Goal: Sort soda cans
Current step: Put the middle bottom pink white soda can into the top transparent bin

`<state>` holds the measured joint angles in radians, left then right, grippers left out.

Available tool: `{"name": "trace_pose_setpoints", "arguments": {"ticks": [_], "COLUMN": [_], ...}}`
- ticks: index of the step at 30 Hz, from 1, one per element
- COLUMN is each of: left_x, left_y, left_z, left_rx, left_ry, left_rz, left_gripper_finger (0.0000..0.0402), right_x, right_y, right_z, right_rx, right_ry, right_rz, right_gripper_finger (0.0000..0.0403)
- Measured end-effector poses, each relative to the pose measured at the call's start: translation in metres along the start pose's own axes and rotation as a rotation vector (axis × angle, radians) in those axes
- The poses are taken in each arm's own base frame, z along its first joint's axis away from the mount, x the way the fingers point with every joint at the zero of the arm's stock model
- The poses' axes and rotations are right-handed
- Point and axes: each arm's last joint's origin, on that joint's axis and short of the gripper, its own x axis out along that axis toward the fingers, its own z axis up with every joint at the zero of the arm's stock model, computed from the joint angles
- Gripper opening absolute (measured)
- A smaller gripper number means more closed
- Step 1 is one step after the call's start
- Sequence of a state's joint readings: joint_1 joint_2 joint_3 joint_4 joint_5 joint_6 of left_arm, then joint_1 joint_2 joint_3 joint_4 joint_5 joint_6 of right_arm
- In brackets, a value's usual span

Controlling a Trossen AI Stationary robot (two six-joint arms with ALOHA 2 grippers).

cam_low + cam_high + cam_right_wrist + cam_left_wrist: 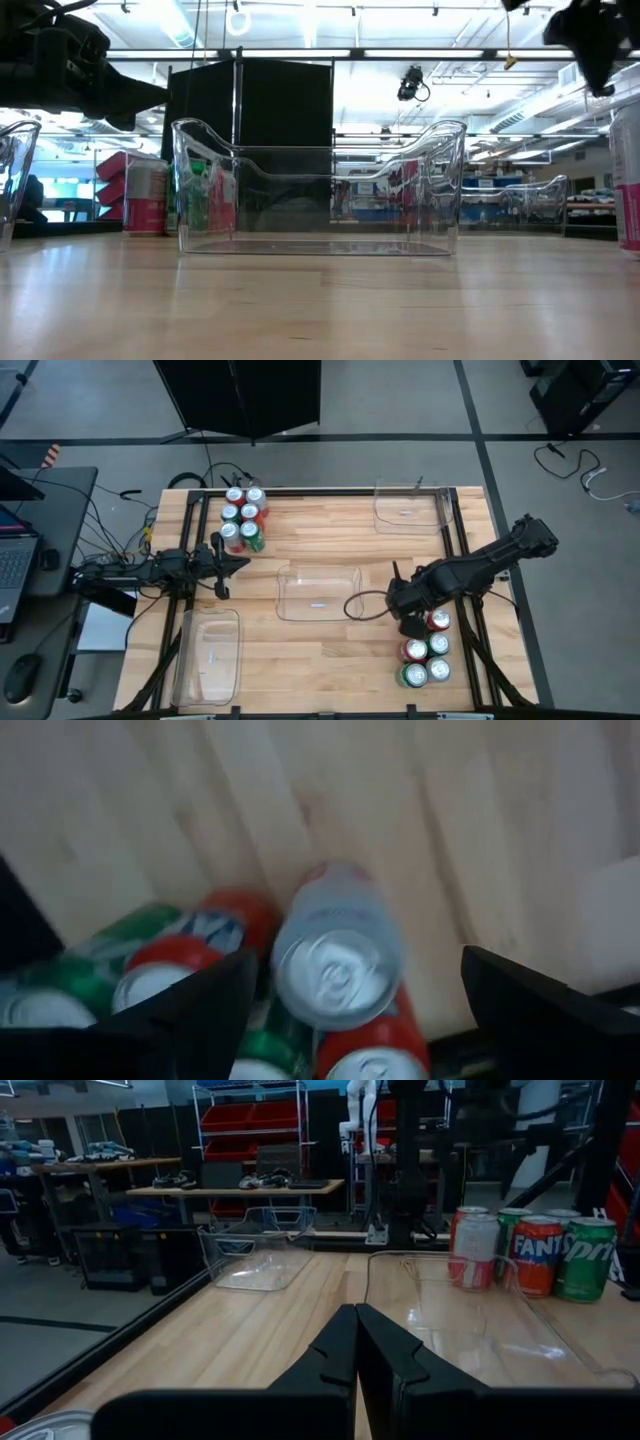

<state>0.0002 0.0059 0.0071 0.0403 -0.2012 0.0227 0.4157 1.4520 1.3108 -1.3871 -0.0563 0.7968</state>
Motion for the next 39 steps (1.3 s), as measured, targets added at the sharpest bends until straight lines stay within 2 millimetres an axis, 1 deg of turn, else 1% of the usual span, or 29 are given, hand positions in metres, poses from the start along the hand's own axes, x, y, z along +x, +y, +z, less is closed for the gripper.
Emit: {"name": "trace_pose_setpoints", "arguments": {"ticks": [6, 17, 26, 29, 34, 39], "left_x": [0.000, 0.000, 0.000, 0.000, 0.000, 0.000], "left_y": [0.000, 0.000, 0.000, 0.000, 0.000, 0.000], "left_z": [0.000, -0.001, -0.001, -0.001, -0.001, -0.001], "left_rx": [0.000, 0.000, 0.000, 0.000, 0.000, 0.000], "left_ry": [0.004, 0.006, 0.007, 0.007, 0.007, 0.007], "left_rz": [-0.004, -0.005, -0.004, -0.004, -0.005, -0.004], "left_gripper_finger": [0.0011, 0.0011, 0.0011, 0.0011, 0.0011, 0.0011], "right_x": [0.015, 0.043, 0.065, 0.069, 0.065, 0.063], "right_y": [0.003, -0.001, -0.004, -0.006, -0.014, -0.025], "right_z": [-0.011, -0.013, -0.013, -0.009, 0.010, 0.025], "right_rx": [-0.023, -0.020, -0.032, -0.055, -0.068, -0.066], "right_ry": [0.044, 0.059, 0.039, 0.012, -0.082, -0.120], "right_rz": [-0.044, -0.066, -0.058, -0.060, -0.060, -0.041], "right_gripper_finger": [0.0337, 0.0343, 0.0343, 0.0337, 0.0329, 0.0327]}}
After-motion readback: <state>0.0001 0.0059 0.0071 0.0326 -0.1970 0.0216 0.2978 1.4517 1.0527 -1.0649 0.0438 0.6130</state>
